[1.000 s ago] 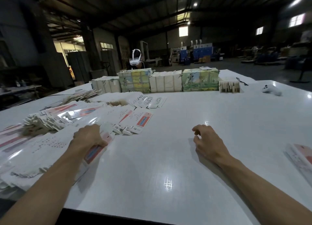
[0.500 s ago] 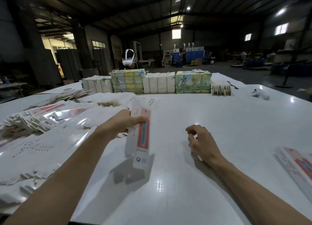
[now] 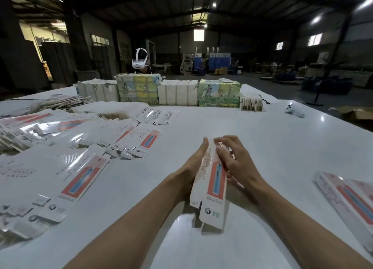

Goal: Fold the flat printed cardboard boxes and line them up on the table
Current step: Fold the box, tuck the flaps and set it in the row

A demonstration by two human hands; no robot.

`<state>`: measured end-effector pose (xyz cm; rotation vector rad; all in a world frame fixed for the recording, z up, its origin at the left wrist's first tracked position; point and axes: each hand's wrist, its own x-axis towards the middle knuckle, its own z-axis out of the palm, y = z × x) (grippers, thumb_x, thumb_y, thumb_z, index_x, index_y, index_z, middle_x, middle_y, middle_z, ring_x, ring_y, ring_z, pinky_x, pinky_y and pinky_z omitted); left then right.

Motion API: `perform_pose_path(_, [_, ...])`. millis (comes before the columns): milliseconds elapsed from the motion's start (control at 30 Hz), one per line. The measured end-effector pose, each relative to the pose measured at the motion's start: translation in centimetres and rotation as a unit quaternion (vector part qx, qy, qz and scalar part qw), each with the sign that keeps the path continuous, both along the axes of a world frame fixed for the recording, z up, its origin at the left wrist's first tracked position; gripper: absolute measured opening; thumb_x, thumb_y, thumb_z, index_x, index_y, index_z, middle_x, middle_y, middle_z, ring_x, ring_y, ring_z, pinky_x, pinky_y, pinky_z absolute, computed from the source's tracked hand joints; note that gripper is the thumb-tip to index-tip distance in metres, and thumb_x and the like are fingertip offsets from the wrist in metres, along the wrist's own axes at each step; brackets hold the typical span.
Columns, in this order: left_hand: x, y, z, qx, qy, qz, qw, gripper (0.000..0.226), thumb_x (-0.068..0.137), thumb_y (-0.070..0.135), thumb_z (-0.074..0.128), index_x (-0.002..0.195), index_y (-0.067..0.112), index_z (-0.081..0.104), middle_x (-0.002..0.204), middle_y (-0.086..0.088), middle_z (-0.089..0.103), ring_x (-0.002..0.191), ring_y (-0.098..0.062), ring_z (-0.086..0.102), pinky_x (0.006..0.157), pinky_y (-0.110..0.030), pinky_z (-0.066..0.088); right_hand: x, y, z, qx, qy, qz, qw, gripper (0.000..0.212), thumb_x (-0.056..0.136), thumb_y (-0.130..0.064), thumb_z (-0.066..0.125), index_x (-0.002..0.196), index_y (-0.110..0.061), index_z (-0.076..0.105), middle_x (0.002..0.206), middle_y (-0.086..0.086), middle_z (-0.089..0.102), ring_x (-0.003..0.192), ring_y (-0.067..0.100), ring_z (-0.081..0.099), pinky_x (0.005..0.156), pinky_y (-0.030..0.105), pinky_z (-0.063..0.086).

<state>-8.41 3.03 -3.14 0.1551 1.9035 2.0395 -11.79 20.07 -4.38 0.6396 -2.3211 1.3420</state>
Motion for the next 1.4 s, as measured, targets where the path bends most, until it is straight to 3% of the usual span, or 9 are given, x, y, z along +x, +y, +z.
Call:
perform_pose_path(233, [0.1, -0.3, -0.1, 0.063, -0.018, 0.022, 0.998, 0.080, 0.100, 0.078, 0.022, 0.100, 0.018, 0.074, 0.081, -0.011, 0.075, 0.066, -0.024, 0.075, 0.061, -0.030, 0.062, 0.3, -0.2, 0.7, 0.013, 0.004, -0.015, 1.000, 0.014, 0.105, -0.031, 0.062, 0.108, -0.020, 0.070, 0.115, -0.007, 0.070, 0.092, 0.007, 0.072, 0.073, 0.025, 0.062])
perform_pose_path(400, [0.6, -0.4, -0.1, 0.053, -0.029, -0.020, 0.998, 0.085, 0.099, 0.079, 0.030, 0.131, 0.009, 0.065, 0.121, -0.027, 0.071, 0.108, -0.045, 0.072, 0.101, -0.052, 0.058, 0.3, -0.1, 2.0, -0.056, -0.090, -0.003, 0.994, 0.022, 0.105, -0.029, 0.062, 0.102, -0.008, 0.070, 0.104, 0.005, 0.073, 0.096, 0.020, 0.074, 0.076, 0.033, 0.062])
perform_pose_path(600, [0.5, -0.6, -0.1, 0.081, -0.011, -0.062, 0.995, 0.074, 0.102, 0.072, 0.036, 0.132, 0.011, 0.064, 0.107, -0.016, 0.077, 0.090, -0.032, 0.077, 0.077, -0.039, 0.062, 0.8, 0.7, 3.0, -0.034, -0.129, 0.028, 0.991, 0.037, 0.106, -0.035, 0.060, 0.092, -0.005, 0.077, 0.112, 0.000, 0.064, 0.084, 0.012, 0.070, 0.060, 0.016, 0.053])
perform_pose_path(733, [0.1, -0.6, 0.0, 0.072, 0.028, -0.073, 0.994, 0.068, 0.105, 0.069, 0.032, 0.132, 0.014, 0.063, 0.106, -0.015, 0.077, 0.086, -0.030, 0.077, 0.073, -0.038, 0.062, 0.9, 0.9, 3.3, -0.059, -0.111, 0.035, 0.991, 0.037, 0.103, -0.033, 0.063, 0.092, -0.001, 0.077, 0.124, -0.003, 0.061, 0.081, -0.001, 0.069, 0.058, 0.019, 0.056])
perform_pose_path(867, [-0.4, -0.5, 0.2, 0.080, 0.010, -0.096, 0.992, 0.073, 0.104, 0.071, 0.033, 0.124, 0.008, 0.064, 0.104, -0.017, 0.075, 0.084, -0.031, 0.076, 0.072, -0.037, 0.063, 0.9, 1.0, 3.1, -0.143, -0.122, 0.054, 0.981, 0.035, 0.101, -0.033, 0.066, 0.090, -0.003, 0.079, 0.134, -0.002, 0.060, 0.099, 0.012, 0.069, 0.067, 0.030, 0.059])
perform_pose_path(1033, [-0.3, 1.9, 0.7, 0.107, -0.091, -0.054, 0.989, 0.067, 0.095, 0.079, 0.044, 0.092, 0.012, 0.047, 0.069, -0.002, 0.047, 0.052, -0.012, 0.046, 0.051, -0.022, 0.047, 0.5, 0.4, 3.2, -0.278, -0.154, 0.093, 0.944, 0.034, 0.091, -0.038, 0.068, 0.105, -0.008, 0.078, 0.138, 0.010, 0.063, 0.126, 0.030, 0.062, 0.111, 0.044, 0.048])
perform_pose_path(1133, [-0.5, 1.4, 0.1, 0.163, -0.110, -0.065, 0.978, 0.064, 0.096, 0.076, 0.047, 0.089, 0.012, 0.046, 0.068, -0.001, 0.044, 0.052, -0.010, 0.044, 0.051, -0.019, 0.046, 0.6, 0.0, 2.6, -0.271, -0.170, 0.110, 0.941, 0.043, 0.093, -0.040, 0.069, 0.111, -0.002, 0.075, 0.123, 0.013, 0.071, 0.113, 0.025, 0.068, 0.108, 0.044, 0.052])
perform_pose_path(1267, [-0.7, 0.4, -0.5, 0.271, -0.128, -0.049, 0.953, 0.062, 0.099, 0.071, 0.047, 0.095, 0.010, 0.057, 0.073, -0.004, 0.052, 0.056, -0.011, 0.054, 0.054, -0.020, 0.052, 0.9, -0.6, 1.9, -0.270, -0.231, 0.118, 0.927, 0.048, 0.094, -0.035, 0.073, 0.136, -0.016, 0.058, 0.120, 0.005, 0.073, 0.112, 0.024, 0.073, 0.100, 0.043, 0.057])
perform_pose_path(1400, [-1.0, 0.1, -0.9, 0.221, -0.063, 0.001, 0.973, 0.063, 0.100, 0.073, 0.039, 0.101, 0.016, 0.064, 0.079, -0.006, 0.064, 0.063, -0.015, 0.064, 0.060, -0.026, 0.057, 1.2, -1.2, 1.2, -0.246, -0.251, 0.123, 0.928, 0.066, 0.089, -0.044, 0.076, 0.144, -0.022, 0.047, 0.087, 0.005, 0.078, 0.090, 0.022, 0.077, 0.095, 0.046, 0.060])
